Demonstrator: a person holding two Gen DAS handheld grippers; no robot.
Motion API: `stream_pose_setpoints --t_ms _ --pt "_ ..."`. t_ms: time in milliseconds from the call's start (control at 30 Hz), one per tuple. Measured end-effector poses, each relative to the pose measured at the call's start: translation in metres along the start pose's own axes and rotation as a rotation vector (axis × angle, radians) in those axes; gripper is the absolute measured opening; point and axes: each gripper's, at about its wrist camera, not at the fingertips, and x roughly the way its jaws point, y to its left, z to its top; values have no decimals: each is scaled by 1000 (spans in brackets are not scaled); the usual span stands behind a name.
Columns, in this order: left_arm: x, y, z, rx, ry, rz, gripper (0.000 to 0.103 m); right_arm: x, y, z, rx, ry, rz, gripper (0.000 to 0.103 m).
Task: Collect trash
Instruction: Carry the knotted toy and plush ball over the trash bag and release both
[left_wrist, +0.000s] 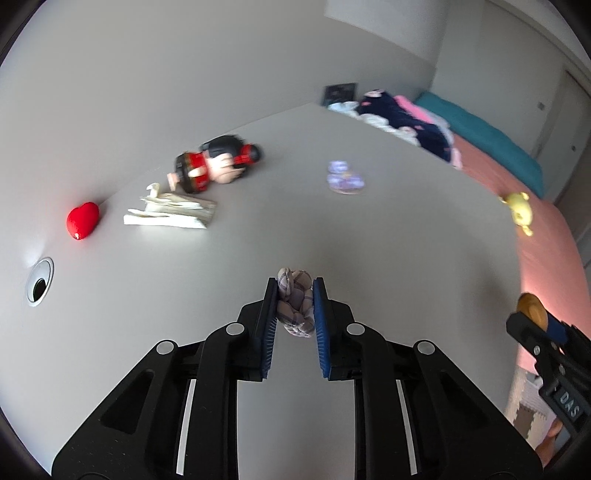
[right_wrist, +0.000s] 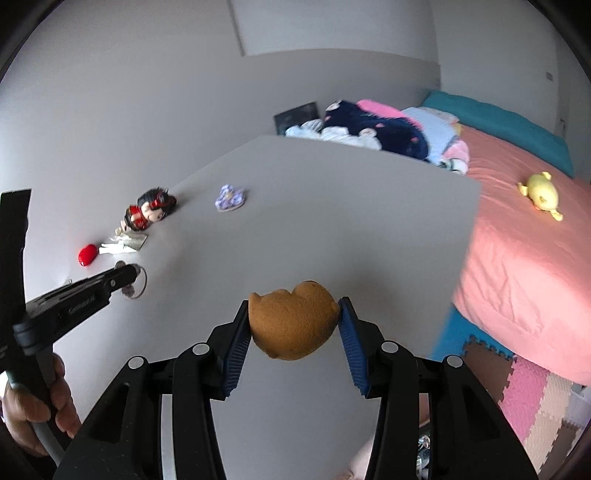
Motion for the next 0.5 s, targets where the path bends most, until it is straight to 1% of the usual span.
stream_pose_setpoints --t_ms 200,333,500 --pt "-35 -59 -27 85 -20 -72 18 -55 -36 -16 56 -65 -43 48" --pt "-52 -108 -48 161 -24 -138 18 -94 -65 -33 98 -111 -85 48" --pt "-69 -172 -84 261 -12 -226 19 -144 -109 -61 153 -157 -164 48"
